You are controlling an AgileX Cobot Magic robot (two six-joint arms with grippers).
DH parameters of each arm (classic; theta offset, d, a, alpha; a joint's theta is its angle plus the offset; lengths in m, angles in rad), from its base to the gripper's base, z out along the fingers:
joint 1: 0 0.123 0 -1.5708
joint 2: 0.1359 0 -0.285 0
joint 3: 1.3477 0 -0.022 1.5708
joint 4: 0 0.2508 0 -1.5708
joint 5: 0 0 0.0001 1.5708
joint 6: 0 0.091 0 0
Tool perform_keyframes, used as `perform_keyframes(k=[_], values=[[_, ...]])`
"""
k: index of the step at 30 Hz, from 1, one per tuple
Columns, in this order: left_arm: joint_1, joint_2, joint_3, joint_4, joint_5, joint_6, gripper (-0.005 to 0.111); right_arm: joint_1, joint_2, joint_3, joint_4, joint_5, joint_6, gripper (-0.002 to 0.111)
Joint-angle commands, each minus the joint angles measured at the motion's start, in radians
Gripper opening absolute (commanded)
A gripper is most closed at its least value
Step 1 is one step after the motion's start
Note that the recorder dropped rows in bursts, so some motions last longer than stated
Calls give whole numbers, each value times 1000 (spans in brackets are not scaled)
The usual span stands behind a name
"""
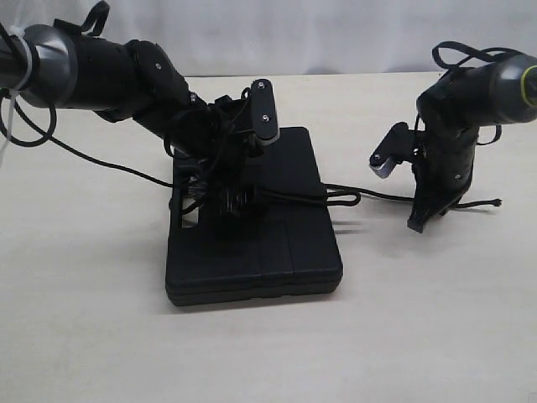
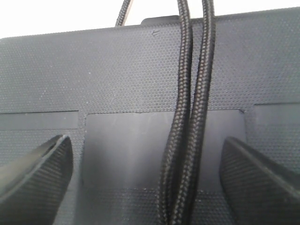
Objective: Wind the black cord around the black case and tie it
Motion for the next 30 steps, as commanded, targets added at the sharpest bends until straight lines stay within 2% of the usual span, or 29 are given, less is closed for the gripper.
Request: perform_keyframes(k=[1,7,11,12,16,17,19,22,24,27,30], values=[[-3,4,0,0,-9,0,79,0,14,20,-64,53,-29,4],[-3,4,0,3,-10,0,79,24,-132,135,-77,-63,-233,4],[-3,4,0,3,-12,2,79,28,-197,219,84,-66,-419,4],[-3,4,0,3,-12,2,79,28,-218,227,124,-84,-391,4],[-3,4,0,3,-7,2,79,-3,-263,165,-44,-138,137,4],[-3,4,0,3,-5,2,79,-45,-270,134,-68,-125,402,6],[-3,4,0,3,-7,2,79,-118,-270,106,17,-95,621,13],[-3,4,0,3,-9,2,79,-256,-268,132,355,-92,678,33],[-3,4,0,3,-9,2,79,-307,-270,185,570,-124,673,43],[-3,4,0,3,-9,2,79,-320,-270,291,809,-295,640,51],[-3,4,0,3,-9,2,79,-305,-270,363,889,-476,647,52]])
